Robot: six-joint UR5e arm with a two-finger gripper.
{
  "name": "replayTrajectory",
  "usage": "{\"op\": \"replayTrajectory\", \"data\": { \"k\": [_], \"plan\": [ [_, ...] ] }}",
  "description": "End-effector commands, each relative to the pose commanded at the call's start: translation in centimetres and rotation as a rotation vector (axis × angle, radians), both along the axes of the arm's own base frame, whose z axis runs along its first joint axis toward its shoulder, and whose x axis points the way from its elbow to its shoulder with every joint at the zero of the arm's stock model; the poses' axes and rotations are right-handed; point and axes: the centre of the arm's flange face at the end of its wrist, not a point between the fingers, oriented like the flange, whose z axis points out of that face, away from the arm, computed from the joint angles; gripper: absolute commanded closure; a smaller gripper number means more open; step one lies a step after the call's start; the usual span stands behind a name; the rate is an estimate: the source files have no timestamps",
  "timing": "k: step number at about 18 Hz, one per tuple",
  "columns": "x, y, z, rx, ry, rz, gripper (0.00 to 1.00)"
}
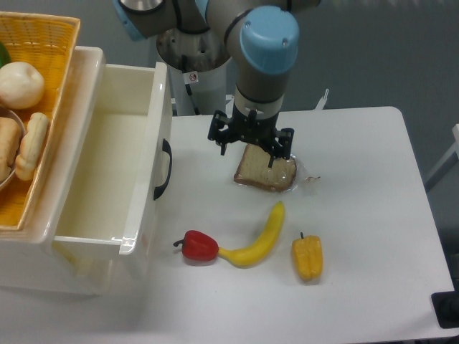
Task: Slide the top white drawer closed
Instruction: 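Lower the gripper toward the table beside the wrapped sandwich, then move the gripper sideways to the front face of the open white drawer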
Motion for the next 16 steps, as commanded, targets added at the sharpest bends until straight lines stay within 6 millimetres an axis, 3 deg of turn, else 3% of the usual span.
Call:
{"op": "replayTrajectory", "data": {
  "k": [7,11,16],
  "plan": [
    [0.4,1.2,-3.0,-0.065,-0.028,0.196,0.00],
    [1.9,2.9,-5.0,-0.098,-0.062,0.185,0.00],
    [2.2,3.6,-6.5,-0.069,-0.134,0.190,0.00]
  ]
}}
